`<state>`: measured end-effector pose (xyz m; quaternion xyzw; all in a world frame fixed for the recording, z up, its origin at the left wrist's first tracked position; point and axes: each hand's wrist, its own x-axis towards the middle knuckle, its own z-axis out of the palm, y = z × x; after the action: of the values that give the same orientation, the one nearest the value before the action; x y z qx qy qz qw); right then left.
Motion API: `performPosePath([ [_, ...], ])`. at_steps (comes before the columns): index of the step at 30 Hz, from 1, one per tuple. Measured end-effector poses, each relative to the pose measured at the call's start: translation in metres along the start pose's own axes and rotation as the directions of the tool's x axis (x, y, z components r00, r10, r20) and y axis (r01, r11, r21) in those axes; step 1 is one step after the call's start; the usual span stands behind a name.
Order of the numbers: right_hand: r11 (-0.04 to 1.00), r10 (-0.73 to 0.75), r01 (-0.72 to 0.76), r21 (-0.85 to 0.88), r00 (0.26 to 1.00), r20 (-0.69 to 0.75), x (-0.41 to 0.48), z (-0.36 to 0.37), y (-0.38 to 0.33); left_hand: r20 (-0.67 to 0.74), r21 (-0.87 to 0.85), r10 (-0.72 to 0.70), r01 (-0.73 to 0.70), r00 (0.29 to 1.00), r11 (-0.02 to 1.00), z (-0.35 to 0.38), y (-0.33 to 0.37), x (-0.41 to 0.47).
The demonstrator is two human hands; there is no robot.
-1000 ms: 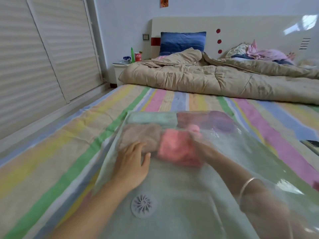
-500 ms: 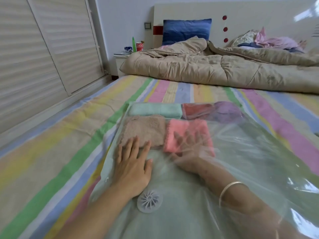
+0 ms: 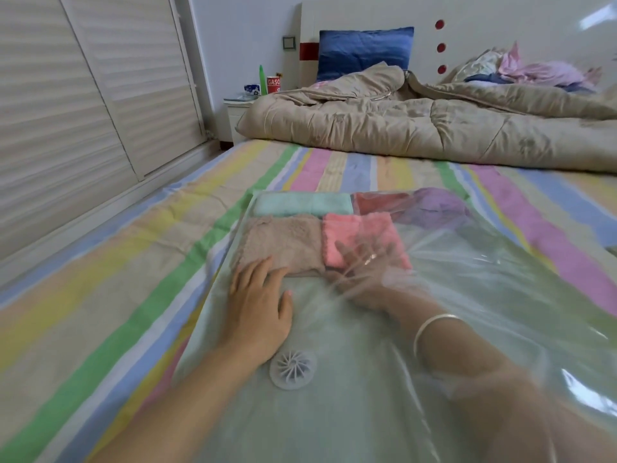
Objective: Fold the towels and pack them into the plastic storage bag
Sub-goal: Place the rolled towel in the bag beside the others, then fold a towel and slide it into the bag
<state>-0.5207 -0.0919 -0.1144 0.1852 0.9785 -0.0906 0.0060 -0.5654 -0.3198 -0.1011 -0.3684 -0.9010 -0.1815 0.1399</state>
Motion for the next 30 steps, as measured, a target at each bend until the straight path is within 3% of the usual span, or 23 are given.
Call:
performPosePath([
  [2, 1.000, 0.001, -0.002, 0.015, 0.995, 0.096, -0.036, -0.007, -0.011, -0.045, -0.026, 0.024, -0.026, 0.999, 0.999, -0.016, 0.012, -0.005],
  [6, 0.999, -0.014, 0.013, 0.033, 0.999, 0.049, -0.139, -0.027, -0.037, -0.027, -0.203, 0.106, -0.109, 0.994, 0.973, -0.063, 0.075, -0.032],
  [8, 0.996, -0.047, 0.043, -0.077, 0.998, -0.050, -0.193, -0.034, -0.045, 0.035, -0.336, 0.135, -0.116, 0.990, 0.935, -0.086, 0.120, -0.052],
  [9, 0.995, -0.041, 0.040, -0.091, 0.999, -0.014, -0.215, -0.041, -0.049, 0.061, -0.395, 0.164, -0.127, 0.985, 0.910, -0.095, 0.145, -0.064],
  [10, 0.978, 0.043, -0.030, -0.207, 0.997, 0.058, -0.233, -0.049, -0.059, 0.083, -0.454, 0.202, -0.144, 0.976, 0.879, -0.103, 0.169, -0.077],
  [11, 0.974, 0.199, -0.160, -0.159, 0.940, 0.278, -0.260, -0.060, -0.061, 0.098, -0.510, 0.248, -0.166, 0.964, 0.844, -0.109, 0.194, -0.092],
  [12, 0.913, 0.406, -0.379, -0.147, 0.867, 0.288, -0.295, -0.067, -0.052, 0.108, -0.561, 0.297, -0.189, 0.949, 0.806, -0.113, 0.218, -0.107],
  [13, 0.883, 0.469, -0.443, -0.153, 0.837, 0.281, -0.325, -0.076, -0.042, 0.123, -0.604, 0.344, -0.205, 0.931, 0.770, -0.116, 0.241, -0.122],
  [14, 0.907, 0.421, -0.395, -0.146, 0.863, 0.279, -0.356, -0.082, -0.030, 0.143, -0.642, 0.394, -0.218, 0.908, 0.735, -0.117, 0.262, -0.136],
  [15, 0.956, 0.257, -0.217, -0.198, 0.944, 0.205, -0.388, -0.075, -0.029, 0.175, -0.669, 0.442, -0.223, 0.880, 0.709, -0.118, 0.281, -0.150],
  [16, 0.990, 0.078, -0.052, -0.133, 0.977, 0.199, -0.418, -0.085, -0.023, 0.222, -0.674, 0.481, -0.223, 0.848, 0.704, -0.115, 0.297, -0.162],
  [18, 0.991, -0.058, 0.029, 0.131, 0.973, 0.222, -0.476, -0.101, 0.007, 0.360, -0.582, 0.478, -0.207, 0.801, 0.786, -0.103, 0.319, -0.182],
  [20, 0.967, -0.038, 0.003, 0.254, 0.990, 0.132, -0.508, -0.102, 0.039, 0.520, -0.388, 0.388, -0.194, 0.761, 0.901, -0.089, 0.330, -0.194],
  [22, 0.933, 0.045, -0.037, 0.359, 0.999, -0.014, -0.533, -0.106, 0.076, 0.619, -0.168, 0.299, -0.250, 0.726, 0.954, -0.081, 0.339, -0.200],
  [25, 0.955, 0.202, -0.131, 0.264, 0.944, -0.262, -0.561, -0.113, 0.139, 0.515, -0.033, 0.262, -0.287, 0.816, 0.957, -0.083, 0.365, -0.201],
  [28, 0.982, 0.185, -0.187, 0.032, 0.903, -0.389, -0.574, -0.119, 0.188, 0.189, -0.290, 0.429, -0.367, 0.883, 0.884, -0.083, 0.402, -0.206],
  [30, 0.987, 0.139, -0.159, -0.037, 0.938, -0.317, -0.576, -0.121, 0.211, 0.061, -0.483, 0.588, -0.492, 0.807, 0.725, -0.078, 0.425, -0.211],
])
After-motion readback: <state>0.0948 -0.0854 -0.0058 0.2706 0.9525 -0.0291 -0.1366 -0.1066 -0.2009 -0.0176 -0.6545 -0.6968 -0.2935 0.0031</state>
